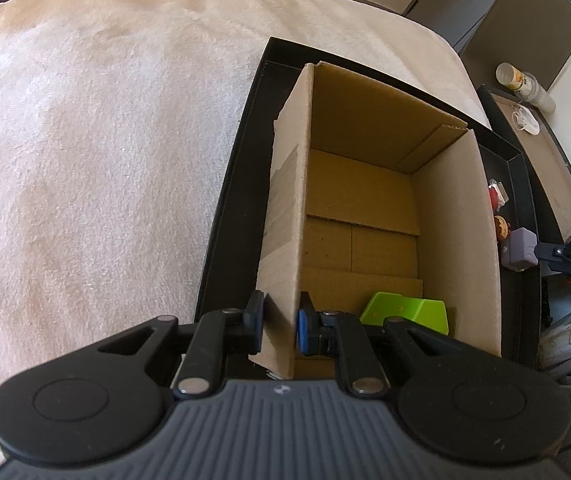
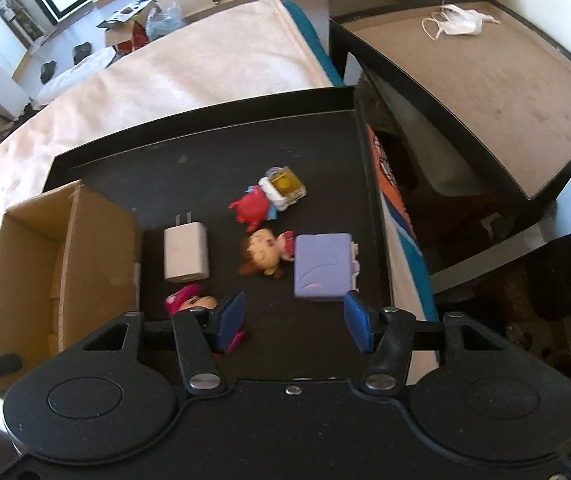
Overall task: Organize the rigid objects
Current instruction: 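Grasp the lavender cube with the right gripper and lift it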
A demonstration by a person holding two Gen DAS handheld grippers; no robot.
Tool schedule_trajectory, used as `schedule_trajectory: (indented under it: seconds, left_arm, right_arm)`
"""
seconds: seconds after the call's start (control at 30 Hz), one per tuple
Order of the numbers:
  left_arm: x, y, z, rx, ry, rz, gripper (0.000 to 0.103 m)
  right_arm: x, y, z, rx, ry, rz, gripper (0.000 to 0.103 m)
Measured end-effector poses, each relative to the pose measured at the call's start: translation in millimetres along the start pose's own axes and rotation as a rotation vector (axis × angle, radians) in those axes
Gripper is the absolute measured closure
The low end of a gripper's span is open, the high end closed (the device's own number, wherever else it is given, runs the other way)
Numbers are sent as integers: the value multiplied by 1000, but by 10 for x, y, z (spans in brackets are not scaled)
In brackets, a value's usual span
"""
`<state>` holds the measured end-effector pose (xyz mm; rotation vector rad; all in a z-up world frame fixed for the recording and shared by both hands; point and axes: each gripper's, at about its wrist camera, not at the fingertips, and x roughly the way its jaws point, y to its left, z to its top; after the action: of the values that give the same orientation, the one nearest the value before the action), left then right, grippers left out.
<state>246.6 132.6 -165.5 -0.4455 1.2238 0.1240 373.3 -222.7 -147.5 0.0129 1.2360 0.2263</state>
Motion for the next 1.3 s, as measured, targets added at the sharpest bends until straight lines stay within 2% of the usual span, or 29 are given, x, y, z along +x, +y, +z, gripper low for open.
schedule_trajectory:
  seconds: [0.23, 0.43, 0.57, 0.8, 0.97, 1.3]
  left_arm:
    - [10, -6, 1, 4, 1, 8, 88]
    - [17, 1, 5, 3, 2, 7, 88]
    - [15, 14, -2, 3, 0, 3, 88]
    - [6, 25, -8, 1, 2, -3, 88]
    - [3, 14, -13, 14, 4, -4, 88]
    - [4, 6, -17, 17, 4, -4, 88]
  right_arm:
    - [207, -20, 70, -26, 15, -63, 50]
    - [359, -21, 118, -40, 45, -68, 50]
    - [448, -30, 100, -69, 46, -76, 59]
    - [258, -47, 39, -63, 30, -32, 65]
    - [153, 31, -6, -83, 9, -22, 65]
    - [-192, 273, 6, -120, -56, 52, 65]
